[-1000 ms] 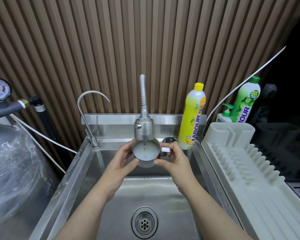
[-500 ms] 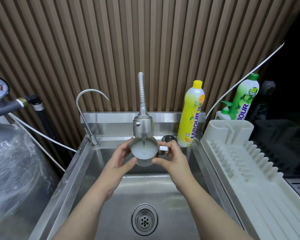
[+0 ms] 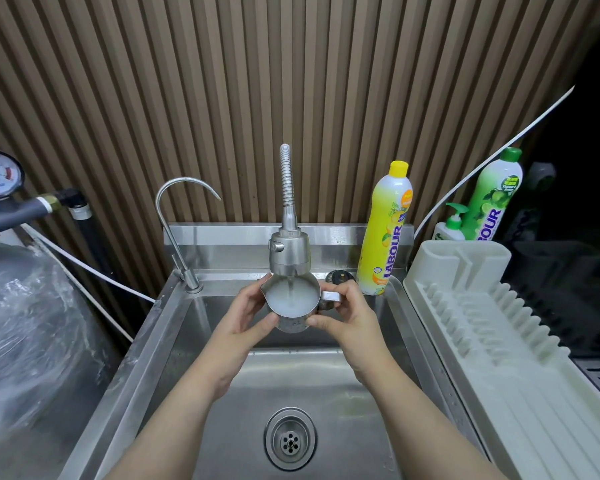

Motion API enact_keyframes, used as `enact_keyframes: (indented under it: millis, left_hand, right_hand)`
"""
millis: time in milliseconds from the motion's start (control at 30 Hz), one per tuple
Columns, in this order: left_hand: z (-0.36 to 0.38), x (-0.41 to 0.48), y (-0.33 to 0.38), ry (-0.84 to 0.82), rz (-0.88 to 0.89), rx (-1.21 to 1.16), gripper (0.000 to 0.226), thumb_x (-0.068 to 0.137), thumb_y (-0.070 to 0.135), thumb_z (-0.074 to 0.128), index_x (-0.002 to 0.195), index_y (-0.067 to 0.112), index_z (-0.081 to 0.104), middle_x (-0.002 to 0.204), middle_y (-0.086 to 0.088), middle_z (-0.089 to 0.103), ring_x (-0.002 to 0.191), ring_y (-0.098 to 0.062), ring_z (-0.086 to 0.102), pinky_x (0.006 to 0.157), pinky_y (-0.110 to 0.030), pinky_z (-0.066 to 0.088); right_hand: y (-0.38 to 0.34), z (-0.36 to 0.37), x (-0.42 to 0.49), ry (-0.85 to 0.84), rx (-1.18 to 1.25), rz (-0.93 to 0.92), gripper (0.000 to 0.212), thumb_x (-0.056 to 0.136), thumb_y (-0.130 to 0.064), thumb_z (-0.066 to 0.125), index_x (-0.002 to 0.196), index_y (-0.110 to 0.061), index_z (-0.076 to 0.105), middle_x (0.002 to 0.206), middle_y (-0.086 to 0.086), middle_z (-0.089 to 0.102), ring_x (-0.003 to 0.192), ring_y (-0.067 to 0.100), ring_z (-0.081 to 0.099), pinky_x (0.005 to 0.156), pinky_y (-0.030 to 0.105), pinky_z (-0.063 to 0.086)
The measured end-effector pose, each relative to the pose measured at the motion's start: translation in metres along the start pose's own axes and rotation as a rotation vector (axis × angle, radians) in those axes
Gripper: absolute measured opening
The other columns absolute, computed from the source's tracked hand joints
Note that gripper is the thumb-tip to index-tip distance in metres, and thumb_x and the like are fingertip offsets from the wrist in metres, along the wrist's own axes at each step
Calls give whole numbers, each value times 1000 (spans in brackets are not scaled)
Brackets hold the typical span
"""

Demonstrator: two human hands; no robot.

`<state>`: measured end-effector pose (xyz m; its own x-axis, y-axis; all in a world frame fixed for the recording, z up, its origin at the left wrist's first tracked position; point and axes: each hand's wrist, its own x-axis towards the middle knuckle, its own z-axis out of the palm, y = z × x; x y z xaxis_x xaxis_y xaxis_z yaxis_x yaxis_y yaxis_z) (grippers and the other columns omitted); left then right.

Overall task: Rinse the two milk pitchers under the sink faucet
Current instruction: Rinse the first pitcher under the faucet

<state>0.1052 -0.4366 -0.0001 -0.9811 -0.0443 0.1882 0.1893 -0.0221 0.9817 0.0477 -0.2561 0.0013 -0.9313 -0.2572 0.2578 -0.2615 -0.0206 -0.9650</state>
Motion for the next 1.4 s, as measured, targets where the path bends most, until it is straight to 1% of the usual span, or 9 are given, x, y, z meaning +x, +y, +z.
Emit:
enact_keyframes:
  millis: [100,200,333,567,700,767,933,1200,1400]
  left_hand:
    - [0,-1,-1,-3,-7,6,56,72,32,69,125,39,53,138,12,55,132,-5,44,114,-38,31]
    - [0,-2,-5,-1,-18,6,56,72,31,69,125,35,52,138,9,54,132,-5,44,114,-38,30]
    - [0,-7,-13,-5,-50,14,55,73,32,69,125,34,53,138,8,54,132,-7,45,114,-41,30]
    - [2,-14,-21,-1,-88,1,57,72,34,69,126,31,52,135,6,57,129,-9,48,112,-46,34]
    - [1,-10,-16,-3,-73,8,54,71,34,70,123,35,54,135,8,57,130,-8,47,113,-44,32]
    - [0,-7,-11,-2,-60,3,54,71,33,70,123,35,54,136,9,56,130,-8,47,113,-45,32]
    - [-1,-2,-2,-1,-33,-3,56,71,33,70,125,38,54,136,11,56,132,-10,45,114,-46,30]
    - [-1,-1,2,-2,-20,-8,56,72,32,70,126,38,53,137,11,55,133,-10,44,114,-48,29]
    - [0,-1,5,-6,-20,-12,58,71,33,71,126,38,53,137,11,55,133,-10,44,114,-48,29]
  right_hand:
    - [2,0,-1,5,1,9,49,66,-3,78,83,-45,61,103,-20,69,105,12,58,100,42,46]
    - [5,1,-4,2,9,46,47,66,-2,78,83,-43,62,99,-24,68,100,12,59,99,48,46]
    - [12,2,-10,6,40,94,42,61,-6,78,83,-38,63,90,-15,70,97,29,62,94,53,49]
    - [22,2,-16,-5,69,150,33,58,-7,77,72,-28,55,100,-11,72,92,20,61,90,57,50]
    - [17,3,-13,12,69,125,35,56,-10,78,75,-34,60,97,-10,72,98,33,62,89,58,50]
    - [12,3,-10,16,59,107,38,56,-11,78,78,-38,63,93,-15,71,97,29,62,92,57,49]
    - [-2,2,-4,17,14,43,42,61,-10,78,79,-44,61,101,-21,69,109,21,59,98,55,45]
    - [-5,2,-2,27,-6,32,42,61,-11,78,83,-42,62,100,-15,70,104,20,60,99,52,45]
    - [-7,1,-2,10,-11,33,42,62,-10,79,84,-41,62,100,-21,70,99,9,60,99,50,46]
